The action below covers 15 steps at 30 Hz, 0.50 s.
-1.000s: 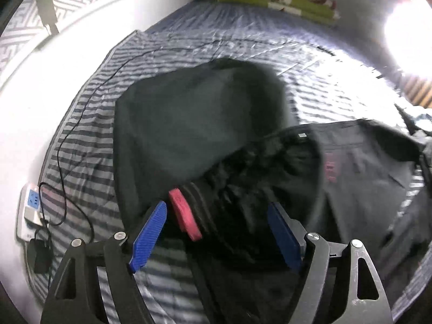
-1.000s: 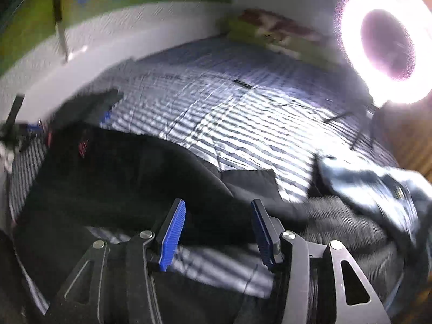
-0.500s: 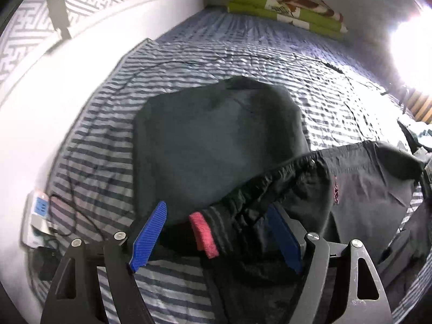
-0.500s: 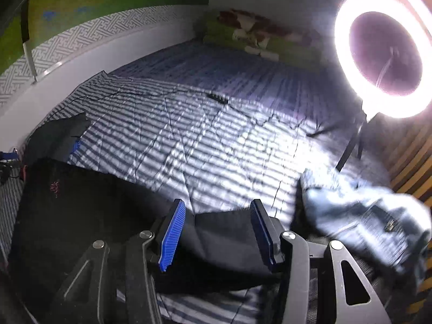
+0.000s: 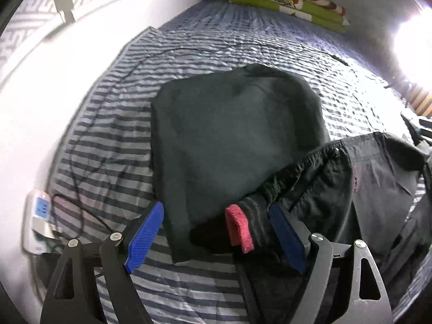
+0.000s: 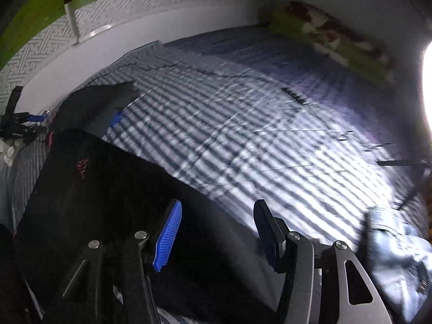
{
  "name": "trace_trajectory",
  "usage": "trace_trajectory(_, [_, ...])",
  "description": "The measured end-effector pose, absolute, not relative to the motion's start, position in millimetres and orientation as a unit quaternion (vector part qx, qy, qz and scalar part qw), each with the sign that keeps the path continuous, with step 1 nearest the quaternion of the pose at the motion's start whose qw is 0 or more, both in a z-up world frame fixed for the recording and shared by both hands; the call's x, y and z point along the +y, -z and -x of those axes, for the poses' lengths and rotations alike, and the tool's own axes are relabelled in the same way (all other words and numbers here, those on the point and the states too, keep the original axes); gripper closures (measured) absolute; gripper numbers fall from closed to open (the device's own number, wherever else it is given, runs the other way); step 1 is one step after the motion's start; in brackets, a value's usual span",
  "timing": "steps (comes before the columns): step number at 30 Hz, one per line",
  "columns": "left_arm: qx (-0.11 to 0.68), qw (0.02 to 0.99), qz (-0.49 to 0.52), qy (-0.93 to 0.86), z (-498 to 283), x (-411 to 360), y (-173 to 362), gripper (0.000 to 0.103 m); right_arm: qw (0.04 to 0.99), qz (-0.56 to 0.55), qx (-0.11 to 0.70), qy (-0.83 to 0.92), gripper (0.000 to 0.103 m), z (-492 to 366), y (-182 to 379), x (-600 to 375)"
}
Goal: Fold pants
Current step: 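Grasp the red cuff with the left tool and lift it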
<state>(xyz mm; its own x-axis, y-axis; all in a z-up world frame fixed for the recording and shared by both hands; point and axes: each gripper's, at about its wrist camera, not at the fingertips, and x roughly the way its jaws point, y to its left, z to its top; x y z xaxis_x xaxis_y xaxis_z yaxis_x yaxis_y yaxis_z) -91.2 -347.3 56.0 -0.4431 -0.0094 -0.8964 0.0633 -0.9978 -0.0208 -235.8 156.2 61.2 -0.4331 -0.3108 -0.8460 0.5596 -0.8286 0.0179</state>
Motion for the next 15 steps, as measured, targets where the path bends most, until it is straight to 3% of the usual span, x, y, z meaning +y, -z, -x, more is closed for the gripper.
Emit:
trace_trajectory(4, [0.033,0.004,-0.535,0.844,98.7,-347.6,-37.7,0.015,0.295,-0.475,0.138,0.817,0.045,245.1,-36.1,129.2])
trace_trajectory(15, [-0.025,-0.021,-0.548,0.836,120.5,-306.4,-3.1,0.015,0.322,-0.508,0.191,0.776,0.044,260.0,26.3,74.9])
